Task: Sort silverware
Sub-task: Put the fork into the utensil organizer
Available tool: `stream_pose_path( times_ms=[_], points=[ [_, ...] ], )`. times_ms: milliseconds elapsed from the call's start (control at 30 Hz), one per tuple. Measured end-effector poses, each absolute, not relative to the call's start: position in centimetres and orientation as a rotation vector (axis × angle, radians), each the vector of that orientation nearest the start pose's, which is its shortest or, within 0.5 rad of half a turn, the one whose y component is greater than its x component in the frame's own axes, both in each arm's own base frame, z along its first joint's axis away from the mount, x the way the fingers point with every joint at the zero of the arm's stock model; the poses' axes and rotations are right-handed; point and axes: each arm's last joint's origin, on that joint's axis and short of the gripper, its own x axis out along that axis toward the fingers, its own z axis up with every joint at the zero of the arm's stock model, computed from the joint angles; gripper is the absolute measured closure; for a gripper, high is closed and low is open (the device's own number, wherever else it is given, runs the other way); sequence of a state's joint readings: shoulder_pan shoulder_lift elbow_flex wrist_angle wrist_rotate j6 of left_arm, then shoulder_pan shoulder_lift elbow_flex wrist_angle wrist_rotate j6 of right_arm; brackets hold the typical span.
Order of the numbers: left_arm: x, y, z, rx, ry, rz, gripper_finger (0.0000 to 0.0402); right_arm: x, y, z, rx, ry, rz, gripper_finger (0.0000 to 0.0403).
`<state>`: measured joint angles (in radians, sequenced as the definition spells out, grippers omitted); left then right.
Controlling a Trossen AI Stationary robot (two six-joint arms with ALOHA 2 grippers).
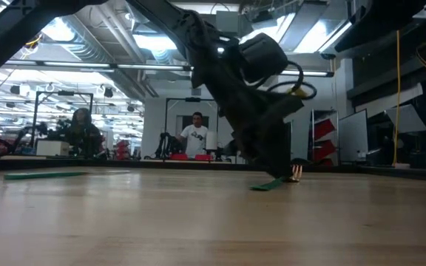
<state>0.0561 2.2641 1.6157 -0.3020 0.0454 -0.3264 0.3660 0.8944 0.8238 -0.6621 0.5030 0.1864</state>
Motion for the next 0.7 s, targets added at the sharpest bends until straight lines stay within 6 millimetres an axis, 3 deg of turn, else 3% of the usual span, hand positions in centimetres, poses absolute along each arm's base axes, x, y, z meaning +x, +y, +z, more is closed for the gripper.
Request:
stream_pose_path(
  times_ms=[333,700],
  points=[
    [47.8,1.5,11.4,-0.239,0.964,0.195,0.0312,16.5,4.8,28.8,-0.138,0.664,-0.193,0.0359],
    [47.0,1.1,10.8,-0.06,1.072,0.176,0.0357,16.5,4.8,28.8,-0.136,0.669,-0.186,0.0359]
  ],
)
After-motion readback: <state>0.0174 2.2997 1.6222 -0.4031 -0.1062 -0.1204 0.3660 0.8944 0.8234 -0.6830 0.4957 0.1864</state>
